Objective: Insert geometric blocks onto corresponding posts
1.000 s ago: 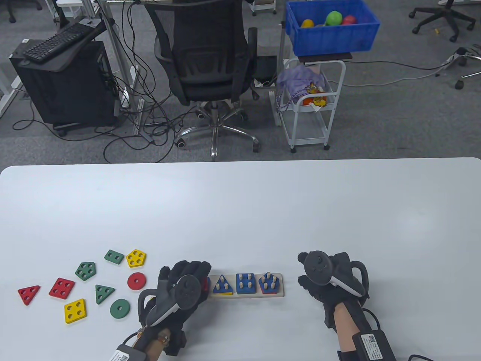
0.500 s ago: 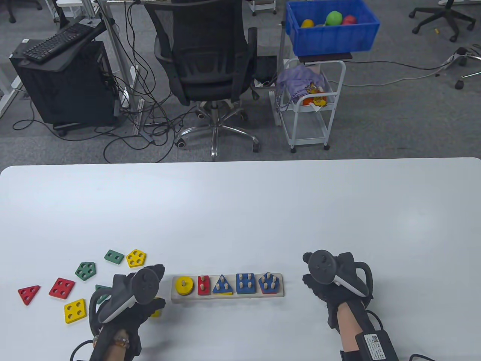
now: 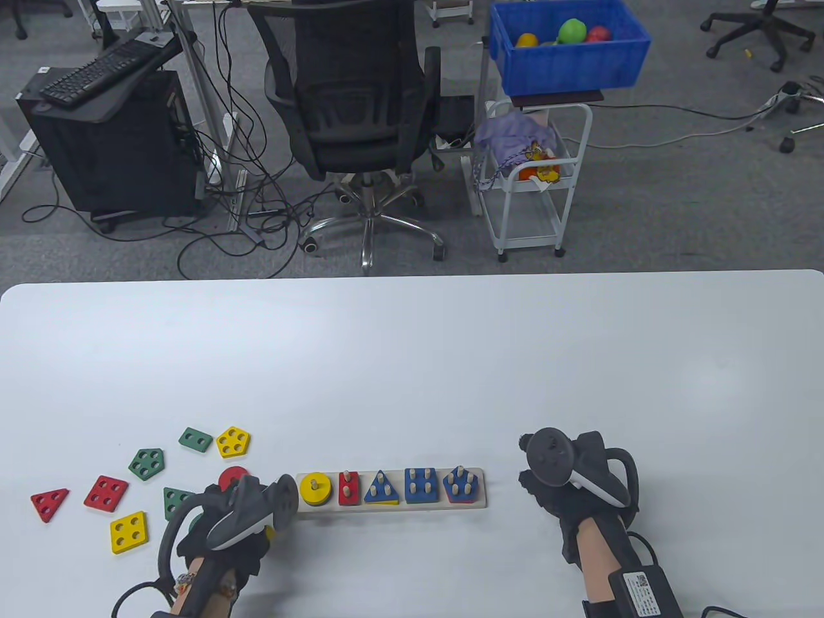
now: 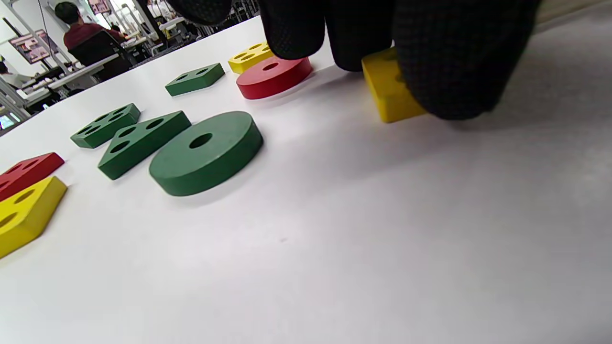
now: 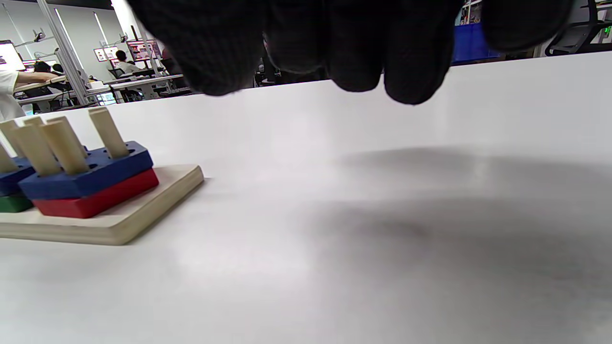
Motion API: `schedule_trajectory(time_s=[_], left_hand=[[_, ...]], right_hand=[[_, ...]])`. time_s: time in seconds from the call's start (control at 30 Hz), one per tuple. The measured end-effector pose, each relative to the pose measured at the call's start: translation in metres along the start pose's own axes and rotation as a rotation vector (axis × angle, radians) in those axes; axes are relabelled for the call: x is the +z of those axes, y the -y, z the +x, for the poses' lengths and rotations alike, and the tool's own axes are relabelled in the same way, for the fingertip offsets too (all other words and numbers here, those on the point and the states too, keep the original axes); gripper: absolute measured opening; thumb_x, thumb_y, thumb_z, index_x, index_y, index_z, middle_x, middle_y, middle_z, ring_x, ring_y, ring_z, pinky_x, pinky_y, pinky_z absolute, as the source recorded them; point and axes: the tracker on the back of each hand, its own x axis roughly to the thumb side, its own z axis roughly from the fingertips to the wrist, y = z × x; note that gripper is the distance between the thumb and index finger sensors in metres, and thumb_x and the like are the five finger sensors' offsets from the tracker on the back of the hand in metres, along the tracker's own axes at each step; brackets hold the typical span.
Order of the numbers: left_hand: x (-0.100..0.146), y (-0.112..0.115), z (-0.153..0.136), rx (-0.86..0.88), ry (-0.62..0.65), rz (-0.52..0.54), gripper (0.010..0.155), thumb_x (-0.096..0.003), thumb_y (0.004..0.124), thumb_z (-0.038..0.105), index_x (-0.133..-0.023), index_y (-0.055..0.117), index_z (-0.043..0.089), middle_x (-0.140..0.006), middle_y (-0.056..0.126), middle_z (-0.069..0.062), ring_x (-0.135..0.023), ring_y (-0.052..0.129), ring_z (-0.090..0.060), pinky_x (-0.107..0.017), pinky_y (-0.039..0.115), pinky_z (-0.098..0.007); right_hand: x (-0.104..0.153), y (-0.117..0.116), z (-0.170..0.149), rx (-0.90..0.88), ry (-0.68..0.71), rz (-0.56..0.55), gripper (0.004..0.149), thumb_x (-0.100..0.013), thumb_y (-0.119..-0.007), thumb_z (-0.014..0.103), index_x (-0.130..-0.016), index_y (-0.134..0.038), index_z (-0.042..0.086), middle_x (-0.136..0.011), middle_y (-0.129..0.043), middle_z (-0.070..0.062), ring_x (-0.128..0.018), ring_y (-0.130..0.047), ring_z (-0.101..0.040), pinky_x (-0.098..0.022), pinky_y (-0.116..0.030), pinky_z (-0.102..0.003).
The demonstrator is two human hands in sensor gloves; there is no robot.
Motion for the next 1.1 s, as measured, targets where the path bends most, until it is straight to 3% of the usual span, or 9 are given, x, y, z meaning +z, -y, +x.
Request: schedule_trajectory(time_s=[0.2,0.37,0.67,0.87,1.1], left_hand=[[-0.001,0.0,0.003,-0.004,0.004,0.095,0.075,-0.0341,0.096,0.043,-0.101,0.062,0.042,-0.109,0.075,0.015,-0.107,0.074,-0.014,-0.082,0.056,-0.052],[0.0,0.0,0.001,0.013,0.015,0.131,0.074,-0.0372,0.092,0.047,-0.103,0.058,0.04,-0.111,0.07,0.013,-0.109,0.069,-0.017,-0.084,0.048,-0.059],[0.019,-0.025,-0.013,0.247,0.055,0.319,0.073,-0.0414,0.088,0.049,-0.106,0.056,0.035,-0.113,0.067,0.006,-0.108,0.07,-0.024,-0.083,0.049,-0.06],[0.023,-0.035,0.013,0.346,0.197,0.401,0.072,-0.0443,0.084,0.049,-0.107,0.053,0.035,-0.115,0.062,0.006,-0.109,0.069,-0.024,-0.084,0.049,-0.059],[0.012,-0.041,0.049,0.362,0.27,0.389,0.07,-0.0478,0.08,0.048,-0.109,0.047,0.036,-0.118,0.052,0.007,-0.113,0.061,-0.024,-0.085,0.044,-0.061]], right_hand=[[-0.001,0.0,0.0,-0.005,0.006,-0.009,0.058,-0.046,-0.08,0.039,-0.097,-0.066,0.016,-0.1,-0.072,-0.02,-0.085,-0.08,-0.047,-0.06,-0.063,-0.073],[-0.001,0.0,-0.001,-0.007,0.009,-0.021,0.058,-0.046,-0.08,0.039,-0.097,-0.066,0.016,-0.1,-0.072,-0.02,-0.085,-0.08,-0.047,-0.06,-0.063,-0.073],[-0.002,-0.001,0.0,0.002,0.009,-0.015,0.058,-0.046,-0.08,0.039,-0.097,-0.066,0.016,-0.1,-0.072,-0.02,-0.085,-0.08,-0.047,-0.06,-0.062,-0.073],[-0.001,0.003,0.003,-0.015,0.032,-0.05,0.057,-0.046,-0.08,0.038,-0.097,-0.066,0.016,-0.099,-0.073,-0.019,-0.085,-0.081,-0.047,-0.06,-0.062,-0.073],[-0.001,0.003,0.005,-0.016,0.042,-0.054,0.057,-0.046,-0.079,0.038,-0.097,-0.066,0.016,-0.099,-0.073,-0.019,-0.085,-0.081,-0.047,-0.06,-0.062,-0.073]])
